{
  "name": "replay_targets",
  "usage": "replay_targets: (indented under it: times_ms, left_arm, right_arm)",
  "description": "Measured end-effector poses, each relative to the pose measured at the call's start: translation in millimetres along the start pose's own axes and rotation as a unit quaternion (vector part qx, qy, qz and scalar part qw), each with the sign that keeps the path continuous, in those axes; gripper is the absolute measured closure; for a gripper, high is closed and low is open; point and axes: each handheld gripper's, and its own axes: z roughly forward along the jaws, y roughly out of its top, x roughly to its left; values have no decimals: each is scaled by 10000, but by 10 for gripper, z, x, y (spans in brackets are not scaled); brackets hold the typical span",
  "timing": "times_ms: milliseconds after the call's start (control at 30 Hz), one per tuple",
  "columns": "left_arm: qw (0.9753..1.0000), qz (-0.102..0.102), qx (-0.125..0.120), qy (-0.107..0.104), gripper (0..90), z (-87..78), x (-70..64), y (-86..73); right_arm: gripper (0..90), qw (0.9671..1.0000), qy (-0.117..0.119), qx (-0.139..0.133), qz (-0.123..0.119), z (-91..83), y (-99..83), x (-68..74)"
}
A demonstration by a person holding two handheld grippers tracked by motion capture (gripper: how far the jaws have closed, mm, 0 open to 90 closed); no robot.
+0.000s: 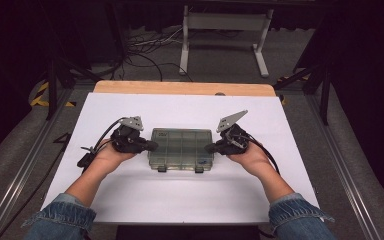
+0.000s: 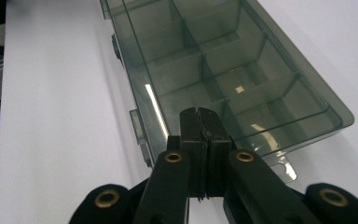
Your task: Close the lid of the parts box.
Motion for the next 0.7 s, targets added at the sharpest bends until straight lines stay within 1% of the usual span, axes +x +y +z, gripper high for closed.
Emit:
replay_targets:
  times_ms: [33, 100, 167, 233, 333, 533, 633, 700]
  left_arm:
    - [10000, -8, 16, -27, 859, 5, -2, -2]
    - [10000, 12, 32, -8, 859, 13, -2, -6]
    - [10000, 17, 22, -58, 845, 17, -1, -8]
    - [10000, 12, 35, -59, 844, 28, -5, -13]
    - [9999, 62, 97, -57, 845, 50, -14, -23]
    - [9999, 32, 119, -66, 847, 80, -13, -59]
    - [9999, 51, 148, -40, 847, 85, -18, -60]
    - [9998, 57, 153, -69, 847, 98, -24, -64]
  right_arm:
    - [898, 10000, 3, 39, -5, 16, -4, 4]
    - [898, 10000, 1, 81, -8, 38, -9, 8]
    - [898, 9999, 1, 109, -2, 54, -16, 12]
    - [898, 9999, 7, 130, 11, 64, -21, 13]
    - [898, 9999, -2, 165, -11, 80, -29, 17]
    - [898, 9997, -11, 233, 5, 106, -39, 33]
    - [898, 9997, -20, 261, 1, 116, -43, 37]
    - [898, 9996, -41, 295, -18, 135, -48, 40]
